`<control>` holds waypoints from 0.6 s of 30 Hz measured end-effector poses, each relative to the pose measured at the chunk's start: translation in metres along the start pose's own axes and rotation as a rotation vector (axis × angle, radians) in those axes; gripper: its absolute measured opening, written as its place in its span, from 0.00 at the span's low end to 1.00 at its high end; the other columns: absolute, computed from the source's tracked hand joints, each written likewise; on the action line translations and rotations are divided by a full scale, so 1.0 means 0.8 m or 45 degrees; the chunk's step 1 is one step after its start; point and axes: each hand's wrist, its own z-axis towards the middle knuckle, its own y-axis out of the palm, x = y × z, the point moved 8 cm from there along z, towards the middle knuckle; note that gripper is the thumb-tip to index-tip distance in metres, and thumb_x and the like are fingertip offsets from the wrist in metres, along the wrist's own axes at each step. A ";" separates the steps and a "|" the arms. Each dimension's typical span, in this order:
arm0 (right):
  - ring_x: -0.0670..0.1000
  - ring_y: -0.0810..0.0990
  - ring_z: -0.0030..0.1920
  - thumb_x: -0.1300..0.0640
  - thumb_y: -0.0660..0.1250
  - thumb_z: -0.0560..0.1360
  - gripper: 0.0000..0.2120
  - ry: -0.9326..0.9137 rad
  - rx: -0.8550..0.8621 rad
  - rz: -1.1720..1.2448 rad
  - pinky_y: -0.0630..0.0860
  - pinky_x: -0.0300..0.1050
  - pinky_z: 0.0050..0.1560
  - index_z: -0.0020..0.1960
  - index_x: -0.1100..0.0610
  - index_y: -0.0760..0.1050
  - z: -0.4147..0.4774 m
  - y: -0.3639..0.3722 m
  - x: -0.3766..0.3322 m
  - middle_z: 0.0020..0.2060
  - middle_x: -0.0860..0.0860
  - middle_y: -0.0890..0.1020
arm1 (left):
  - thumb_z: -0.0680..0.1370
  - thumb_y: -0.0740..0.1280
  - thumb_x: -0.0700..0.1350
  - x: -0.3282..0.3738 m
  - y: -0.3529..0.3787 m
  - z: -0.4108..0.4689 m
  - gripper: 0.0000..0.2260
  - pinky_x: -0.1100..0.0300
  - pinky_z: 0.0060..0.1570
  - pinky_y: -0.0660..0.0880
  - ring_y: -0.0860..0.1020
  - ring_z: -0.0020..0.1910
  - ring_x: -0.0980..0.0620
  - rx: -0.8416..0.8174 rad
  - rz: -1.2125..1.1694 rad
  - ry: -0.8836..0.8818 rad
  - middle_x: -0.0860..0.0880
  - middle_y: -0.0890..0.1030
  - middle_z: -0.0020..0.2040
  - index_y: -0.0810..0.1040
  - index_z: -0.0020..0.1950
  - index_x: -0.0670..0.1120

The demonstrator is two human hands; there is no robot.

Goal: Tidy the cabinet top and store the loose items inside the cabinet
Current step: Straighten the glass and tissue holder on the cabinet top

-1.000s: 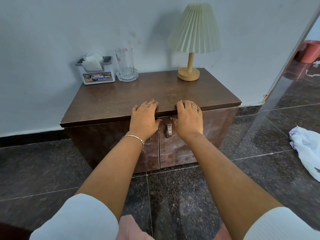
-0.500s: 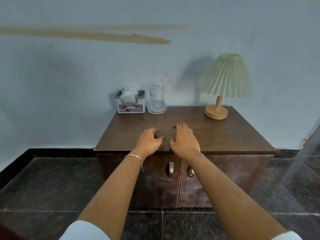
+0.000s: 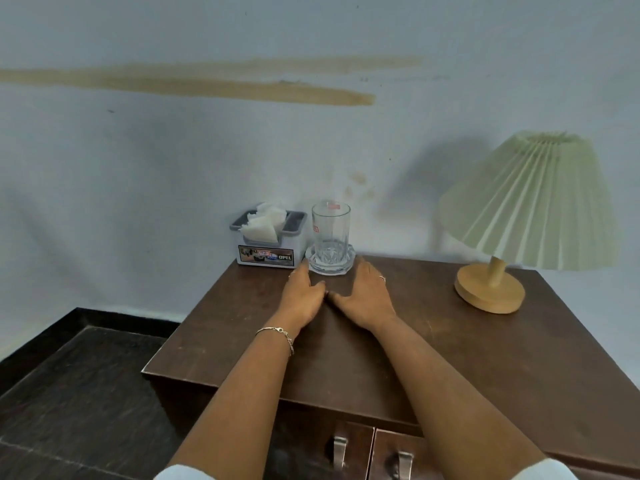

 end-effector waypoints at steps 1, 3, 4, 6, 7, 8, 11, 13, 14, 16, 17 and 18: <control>0.57 0.58 0.75 0.42 0.71 0.71 0.45 -0.005 0.014 0.017 0.53 0.47 0.75 0.76 0.64 0.54 0.009 0.000 0.003 0.74 0.59 0.62 | 0.70 0.63 0.44 -0.004 0.003 0.012 0.32 0.51 0.71 0.65 0.69 0.70 0.49 0.016 -0.009 0.001 0.47 0.71 0.72 0.63 0.75 0.50; 0.57 0.60 0.75 0.41 0.71 0.69 0.46 0.000 0.033 0.057 0.55 0.49 0.75 0.76 0.63 0.55 0.026 0.002 0.009 0.74 0.58 0.63 | 0.69 0.61 0.42 0.004 0.003 0.019 0.30 0.51 0.69 0.68 0.73 0.66 0.49 0.058 -0.021 0.012 0.48 0.75 0.68 0.66 0.73 0.50; 0.57 0.61 0.74 0.40 0.71 0.68 0.45 0.004 0.056 0.077 0.58 0.50 0.75 0.75 0.62 0.57 0.033 0.002 0.011 0.73 0.58 0.65 | 0.71 0.62 0.41 0.007 0.002 0.021 0.28 0.50 0.67 0.69 0.75 0.64 0.49 0.085 -0.018 0.021 0.48 0.77 0.66 0.67 0.71 0.50; 0.58 0.65 0.71 0.39 0.71 0.66 0.43 0.019 0.105 0.112 0.62 0.51 0.72 0.72 0.61 0.61 0.044 0.003 0.015 0.69 0.57 0.70 | 0.72 0.63 0.41 0.011 0.000 0.025 0.24 0.50 0.66 0.71 0.76 0.62 0.49 0.140 -0.041 0.041 0.48 0.79 0.63 0.70 0.68 0.51; 0.58 0.67 0.70 0.39 0.70 0.66 0.43 0.027 0.110 0.117 0.64 0.52 0.71 0.72 0.60 0.61 0.048 0.004 0.016 0.68 0.56 0.71 | 0.71 0.62 0.42 0.008 0.001 0.028 0.23 0.50 0.66 0.71 0.77 0.62 0.49 0.154 -0.058 0.047 0.49 0.79 0.62 0.70 0.67 0.51; 0.58 0.67 0.70 0.38 0.69 0.66 0.44 0.038 0.100 0.112 0.64 0.52 0.71 0.72 0.60 0.61 0.051 0.008 0.015 0.68 0.56 0.71 | 0.70 0.61 0.43 0.006 0.001 0.030 0.24 0.50 0.65 0.72 0.77 0.62 0.49 0.162 -0.074 0.048 0.49 0.79 0.62 0.71 0.66 0.51; 0.58 0.69 0.69 0.32 0.65 0.63 0.47 0.053 0.096 0.082 0.67 0.54 0.70 0.73 0.58 0.60 0.057 0.016 0.011 0.68 0.55 0.72 | 0.68 0.59 0.45 0.001 0.003 0.034 0.23 0.50 0.65 0.72 0.77 0.61 0.51 0.171 -0.097 0.044 0.51 0.80 0.61 0.72 0.64 0.53; 0.58 0.70 0.69 0.30 0.63 0.61 0.48 0.072 0.099 0.074 0.68 0.55 0.69 0.73 0.57 0.60 0.059 0.017 0.012 0.67 0.55 0.73 | 0.69 0.59 0.44 0.006 0.001 0.030 0.22 0.51 0.66 0.72 0.77 0.61 0.50 0.180 -0.101 0.065 0.51 0.80 0.61 0.73 0.64 0.52; 0.58 0.70 0.68 0.29 0.63 0.61 0.49 0.083 0.102 0.077 0.68 0.55 0.69 0.73 0.58 0.60 0.059 0.017 0.013 0.67 0.55 0.73 | 0.71 0.60 0.41 0.011 0.000 0.026 0.22 0.53 0.66 0.71 0.77 0.62 0.50 0.179 -0.109 0.069 0.52 0.79 0.61 0.73 0.65 0.50; 0.58 0.71 0.68 0.29 0.64 0.61 0.49 0.098 0.139 0.079 0.68 0.55 0.68 0.72 0.58 0.62 0.058 0.013 0.014 0.66 0.55 0.74 | 0.75 0.60 0.34 0.014 0.002 0.024 0.22 0.61 0.66 0.68 0.76 0.63 0.52 0.161 -0.148 0.062 0.53 0.76 0.60 0.70 0.70 0.45; 0.58 0.71 0.67 0.28 0.63 0.60 0.49 0.104 0.166 0.073 0.68 0.55 0.68 0.72 0.58 0.63 0.057 0.011 0.016 0.65 0.55 0.74 | 0.76 0.59 0.32 0.014 0.003 0.024 0.23 0.64 0.65 0.67 0.75 0.63 0.52 0.142 -0.181 0.053 0.51 0.76 0.61 0.67 0.72 0.42; 0.57 0.72 0.66 0.28 0.63 0.60 0.49 0.108 0.187 0.057 0.69 0.54 0.67 0.71 0.57 0.64 0.056 0.009 0.017 0.64 0.54 0.75 | 0.77 0.59 0.31 0.014 0.004 0.022 0.24 0.64 0.65 0.66 0.74 0.64 0.52 0.131 -0.200 0.043 0.49 0.75 0.64 0.65 0.73 0.40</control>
